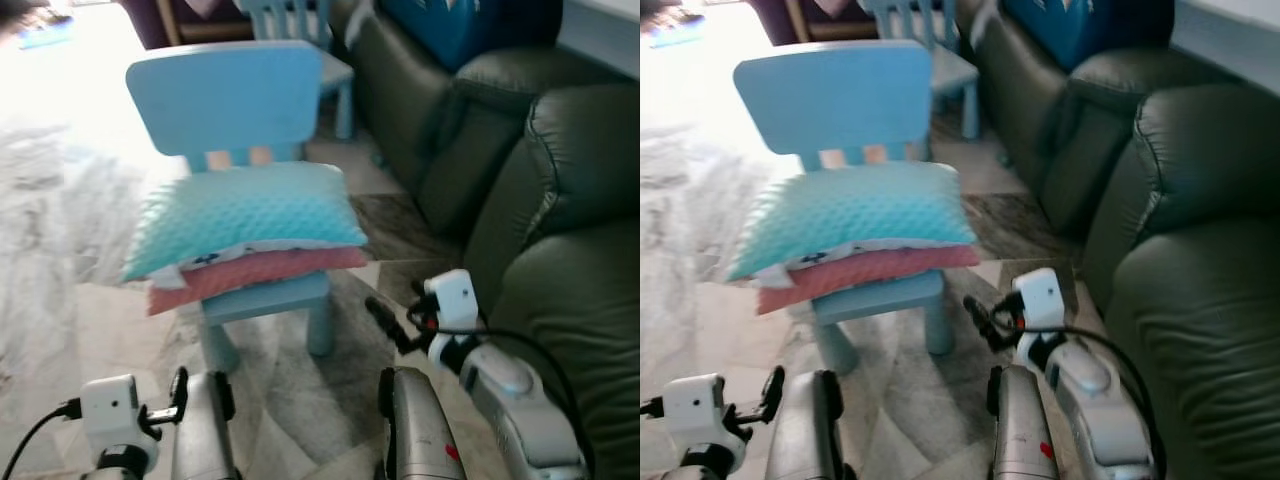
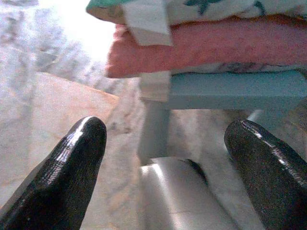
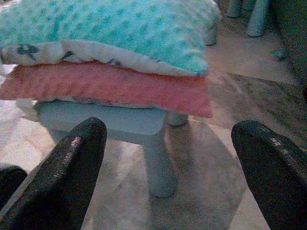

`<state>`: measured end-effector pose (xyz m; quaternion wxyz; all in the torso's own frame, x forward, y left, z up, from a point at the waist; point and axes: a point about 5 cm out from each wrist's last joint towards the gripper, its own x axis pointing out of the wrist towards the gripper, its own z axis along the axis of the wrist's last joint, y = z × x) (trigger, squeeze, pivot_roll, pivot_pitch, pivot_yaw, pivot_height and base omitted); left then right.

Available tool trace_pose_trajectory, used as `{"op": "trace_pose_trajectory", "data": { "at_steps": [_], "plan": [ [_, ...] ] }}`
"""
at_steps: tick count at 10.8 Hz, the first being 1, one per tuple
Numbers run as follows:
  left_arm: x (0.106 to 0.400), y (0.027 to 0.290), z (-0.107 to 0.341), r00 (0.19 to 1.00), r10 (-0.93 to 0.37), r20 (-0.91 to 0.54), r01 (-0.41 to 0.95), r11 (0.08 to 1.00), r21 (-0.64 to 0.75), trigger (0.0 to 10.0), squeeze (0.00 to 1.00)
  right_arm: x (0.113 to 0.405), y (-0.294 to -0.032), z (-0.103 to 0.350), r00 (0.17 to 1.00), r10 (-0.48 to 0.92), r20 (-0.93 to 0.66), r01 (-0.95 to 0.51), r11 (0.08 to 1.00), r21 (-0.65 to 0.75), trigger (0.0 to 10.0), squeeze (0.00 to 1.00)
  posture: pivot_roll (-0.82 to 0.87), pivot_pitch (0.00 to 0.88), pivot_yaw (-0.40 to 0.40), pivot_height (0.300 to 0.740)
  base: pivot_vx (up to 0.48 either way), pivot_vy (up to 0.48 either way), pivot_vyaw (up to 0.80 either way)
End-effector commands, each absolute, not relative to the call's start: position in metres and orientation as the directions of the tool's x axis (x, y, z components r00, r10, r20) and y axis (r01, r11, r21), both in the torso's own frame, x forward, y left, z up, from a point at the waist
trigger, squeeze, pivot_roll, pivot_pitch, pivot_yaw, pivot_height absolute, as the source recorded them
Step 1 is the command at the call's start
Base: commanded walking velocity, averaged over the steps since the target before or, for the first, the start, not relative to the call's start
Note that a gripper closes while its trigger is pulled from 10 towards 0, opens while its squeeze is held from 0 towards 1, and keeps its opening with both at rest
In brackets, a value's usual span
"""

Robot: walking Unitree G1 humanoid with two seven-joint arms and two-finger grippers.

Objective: Move the pillow to the sofa

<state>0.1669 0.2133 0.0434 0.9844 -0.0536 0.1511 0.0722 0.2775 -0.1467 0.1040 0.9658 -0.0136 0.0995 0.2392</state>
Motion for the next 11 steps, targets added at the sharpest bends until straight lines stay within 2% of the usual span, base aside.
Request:
{"op": "trace_pose_trajectory", "data": {
  "at_steps": [1, 7, 10, 11],
  "plan": [
    [0.161, 0.214, 0.043, 0.94, 0.139, -0.311, -0.166, 0.984, -0.065, 10.0, 0.0, 0.276, -0.149, 0.099, 0.864, 0.456, -0.214, -0.46, 0.887, 0.034, 10.0, 0.0, -0.13, 0.157, -0.018, 0.495, 0.0, 0.0, 0.0],
    [0.135, 0.207, 0.041, 0.923, 0.165, -0.346, -0.197, 0.979, -0.057, 10.0, 0.0, 0.262, -0.154, 0.095, 0.824, 0.498, -0.271, -0.511, 0.859, 0.028, 10.0, 0.0, -0.11, 0.266, -0.051, 0.495, 0.0, 0.0, 0.0],
    [0.132, 0.206, 0.041, 0.918, 0.171, -0.357, -0.204, 0.977, -0.057, 10.0, 0.0, 0.261, -0.15, 0.094, 0.805, 0.52, -0.287, -0.534, 0.845, 0.033, 10.0, 0.0, -0.11, 0.301, -0.06, 0.495, 0.0, 0.0, 0.0],
    [0.134, 0.212, 0.042, 0.913, 0.209, -0.351, -0.239, 0.97, -0.043, 10.0, 0.0, 0.264, -0.149, 0.095, 0.806, 0.521, -0.282, -0.534, 0.845, 0.034, 10.0, 0.0, -0.11, 0.303, -0.061, 0.495, 0.0, 0.0, 0.0]
  ]
}}
